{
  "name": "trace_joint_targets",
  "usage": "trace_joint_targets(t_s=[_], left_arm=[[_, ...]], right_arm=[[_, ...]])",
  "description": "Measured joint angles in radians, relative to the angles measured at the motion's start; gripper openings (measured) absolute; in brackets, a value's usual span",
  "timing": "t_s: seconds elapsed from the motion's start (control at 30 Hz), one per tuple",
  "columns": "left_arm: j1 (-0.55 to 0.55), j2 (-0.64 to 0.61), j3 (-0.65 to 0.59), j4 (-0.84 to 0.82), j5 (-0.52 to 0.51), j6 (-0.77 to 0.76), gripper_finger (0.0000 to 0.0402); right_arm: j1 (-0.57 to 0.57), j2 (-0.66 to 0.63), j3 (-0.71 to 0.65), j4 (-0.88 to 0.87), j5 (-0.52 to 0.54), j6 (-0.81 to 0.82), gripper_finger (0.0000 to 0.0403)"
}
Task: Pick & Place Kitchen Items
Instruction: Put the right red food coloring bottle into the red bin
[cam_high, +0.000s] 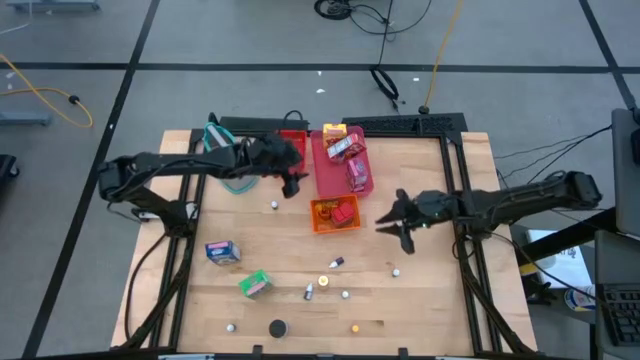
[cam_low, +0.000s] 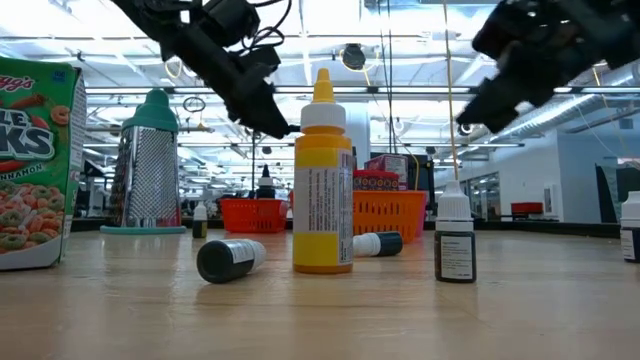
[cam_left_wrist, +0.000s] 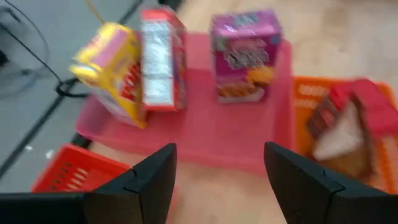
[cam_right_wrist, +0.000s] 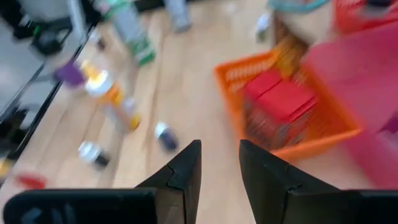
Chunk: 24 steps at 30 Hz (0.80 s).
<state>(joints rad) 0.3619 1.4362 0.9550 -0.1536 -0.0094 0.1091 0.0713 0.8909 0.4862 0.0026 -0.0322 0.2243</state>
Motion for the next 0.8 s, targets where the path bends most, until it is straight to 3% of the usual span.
trace_joint_targets(t_s=[0.4, 0.57, 0.8], left_arm=[[-0.142, -0.012, 0.000, -0.063, 0.008, -0.043, 0.0244], [-0.187, -0.012, 0.000, -0.058, -0.011, -0.068, 0.0244], [-0.226, -0.012, 0.000, -0.055, -0.044, -0.093, 0.0244]], right_arm=[[0.238, 0.027, 0.000, -0.125, 0.011, 0.163, 0.0100], [0.315, 0.027, -0.054, -0.126, 0.062, 0.238, 0.0100], [0.391, 0.028, -0.198, 0.097, 0.064, 0.366, 0.0100]])
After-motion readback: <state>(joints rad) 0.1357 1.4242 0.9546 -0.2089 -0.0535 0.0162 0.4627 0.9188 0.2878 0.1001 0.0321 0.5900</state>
